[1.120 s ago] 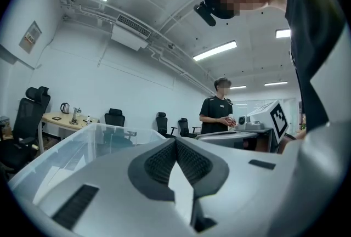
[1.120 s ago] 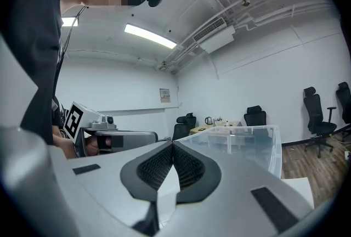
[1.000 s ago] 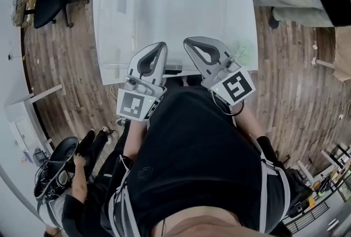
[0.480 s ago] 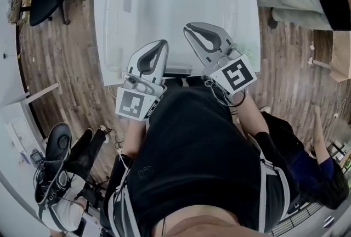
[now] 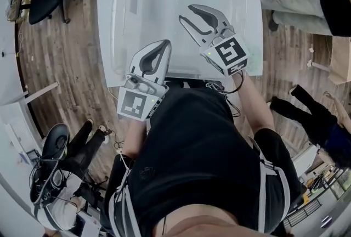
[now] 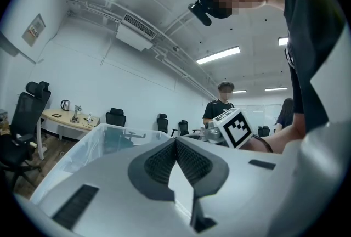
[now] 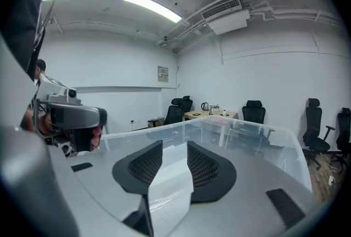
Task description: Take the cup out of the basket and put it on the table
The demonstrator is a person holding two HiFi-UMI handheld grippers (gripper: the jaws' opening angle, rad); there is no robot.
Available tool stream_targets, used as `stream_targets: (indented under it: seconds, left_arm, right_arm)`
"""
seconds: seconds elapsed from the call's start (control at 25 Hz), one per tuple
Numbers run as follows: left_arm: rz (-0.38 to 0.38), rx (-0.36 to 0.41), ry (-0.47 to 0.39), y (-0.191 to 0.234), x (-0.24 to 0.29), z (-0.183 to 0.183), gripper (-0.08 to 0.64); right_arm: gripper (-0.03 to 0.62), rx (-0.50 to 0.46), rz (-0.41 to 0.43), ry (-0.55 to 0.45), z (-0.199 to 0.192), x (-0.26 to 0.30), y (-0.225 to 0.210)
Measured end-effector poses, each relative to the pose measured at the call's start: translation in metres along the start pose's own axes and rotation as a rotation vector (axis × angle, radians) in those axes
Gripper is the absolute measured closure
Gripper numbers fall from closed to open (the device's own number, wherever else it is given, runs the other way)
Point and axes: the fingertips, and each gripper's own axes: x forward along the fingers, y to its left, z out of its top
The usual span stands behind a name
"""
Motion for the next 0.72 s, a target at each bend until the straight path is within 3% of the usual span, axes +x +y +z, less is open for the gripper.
stream_targets:
  seconds: [0.28,0.4,0.48,0.64,0.72]
  left_arm:
    - [-0.001,-0.01,-0.04,0.012,0.003,0.008,0.541]
    - [0.018,-0.03,-0.011,0.022,0.003,0.004,0.541]
    - [0.005,-0.031,-0.044,0.026,0.004,0.006,0.541]
    - [0.016,-0.04,0.011,0.037,0.001,-0.005,0.541]
    - [0.021,-0.043,-0.001,0.043,0.001,-0.002,0.541]
  right_arm:
    - [0.434,0.027,-0.052,0.082,-0.017,0.046,-0.03]
    - [0.43,0.019,-0.082,0.128,-0.032,0.069,-0.044]
    - [0.43,0.017,-0.105,0.161,-0.043,0.083,-0.054]
    - [0.428,0.005,-0.135,0.226,-0.066,0.111,-0.071]
    - [0.428,-0.005,-0.142,0.25,-0.075,0.124,-0.077]
